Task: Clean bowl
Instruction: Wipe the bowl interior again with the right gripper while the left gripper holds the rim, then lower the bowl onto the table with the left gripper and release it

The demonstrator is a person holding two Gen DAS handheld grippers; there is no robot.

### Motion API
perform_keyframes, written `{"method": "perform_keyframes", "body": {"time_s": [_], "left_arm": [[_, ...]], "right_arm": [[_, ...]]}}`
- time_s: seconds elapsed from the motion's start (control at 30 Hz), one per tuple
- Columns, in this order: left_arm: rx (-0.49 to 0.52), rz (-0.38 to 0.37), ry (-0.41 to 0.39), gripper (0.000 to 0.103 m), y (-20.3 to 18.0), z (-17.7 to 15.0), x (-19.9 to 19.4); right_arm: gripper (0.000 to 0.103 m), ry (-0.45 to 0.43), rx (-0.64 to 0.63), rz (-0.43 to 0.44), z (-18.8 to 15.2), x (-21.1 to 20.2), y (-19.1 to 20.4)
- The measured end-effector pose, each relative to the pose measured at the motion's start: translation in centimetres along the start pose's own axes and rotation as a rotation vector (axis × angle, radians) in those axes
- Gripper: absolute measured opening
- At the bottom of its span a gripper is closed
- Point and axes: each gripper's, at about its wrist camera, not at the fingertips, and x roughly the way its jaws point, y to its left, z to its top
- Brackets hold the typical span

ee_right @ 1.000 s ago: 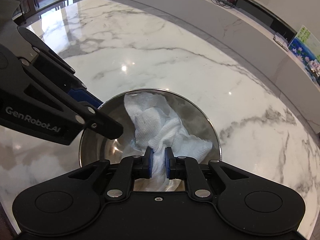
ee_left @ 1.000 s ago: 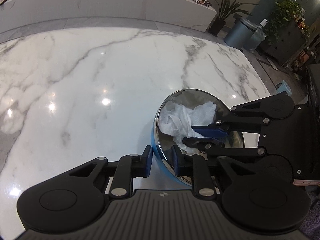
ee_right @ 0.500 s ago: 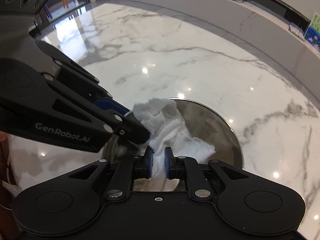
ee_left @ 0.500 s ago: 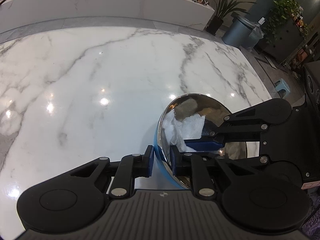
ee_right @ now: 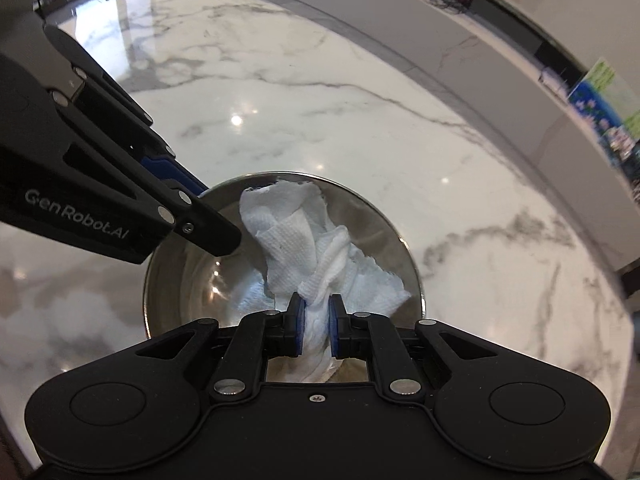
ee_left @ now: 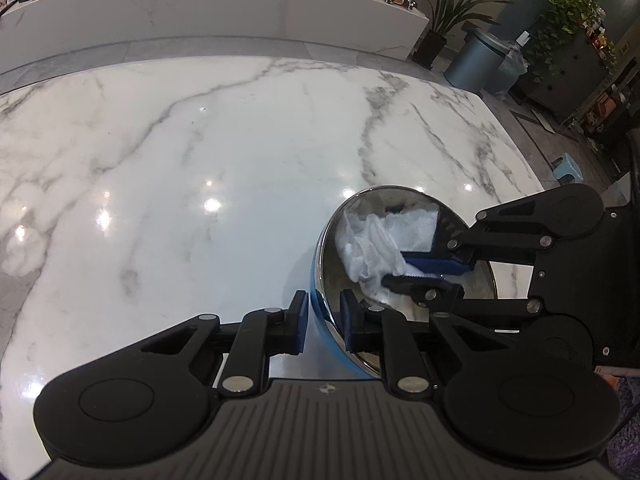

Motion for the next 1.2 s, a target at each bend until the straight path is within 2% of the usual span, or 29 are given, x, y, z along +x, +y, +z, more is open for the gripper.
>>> {"method": "perform_keyframes", "body": {"time_s": [0.27, 0.47, 0.53, 0.6, 0.77, 0.97, 1.07, 1.17, 1.2], "left_arm": [[-0.004, -0.008, -0.017, 0.016, 0.0, -0.1, 0.0], [-0.013, -0.011, -0.044, 0.016, 0.1, -0.3, -0.2], [-0.015, -0.014, -0.053, 0.016, 0.1, -0.4, -0.3], [-0.018, -0.018, -0.063, 0.022, 0.0, -0.4, -0.4], [-0.031, -0.024, -0.089, 0.035, -0.2, -0.9, -0.8], [-0.043, -0.012, -0.113, 0.036, -0.3, -1.3, -1.0], [-0.045, -0.008, -0.118, 0.036, -0.5, -1.5, -1.0], [-0.042, -0.003, -0.127, 0.036, -0.8, -1.7, -1.2], [-0.043, -0.004, -0.129, 0.036, -0.9, -1.8, -1.2]], "right_arm": [[0.009, -0.086, 0.073, 0.004, -0.2, -2.8, -1.0], [0.009, -0.172, 0.109, -0.055, -0.5, -6.4, -1.3], [0.009, -0.204, 0.133, -0.118, -0.9, -7.6, -1.6], [0.009, -0.204, 0.153, -0.160, -1.6, -8.0, -2.0], [0.009, -0.165, 0.278, -0.179, -4.4, -6.4, -3.8], [0.009, -0.140, 0.395, -0.179, -6.8, -4.8, -4.3], [0.010, -0.128, 0.401, -0.206, -7.9, -3.8, -3.7], [0.022, -0.126, 0.425, -0.199, -8.6, -3.3, -3.7], [0.033, -0.142, 0.455, -0.207, -9.0, -3.4, -3.6]]}}
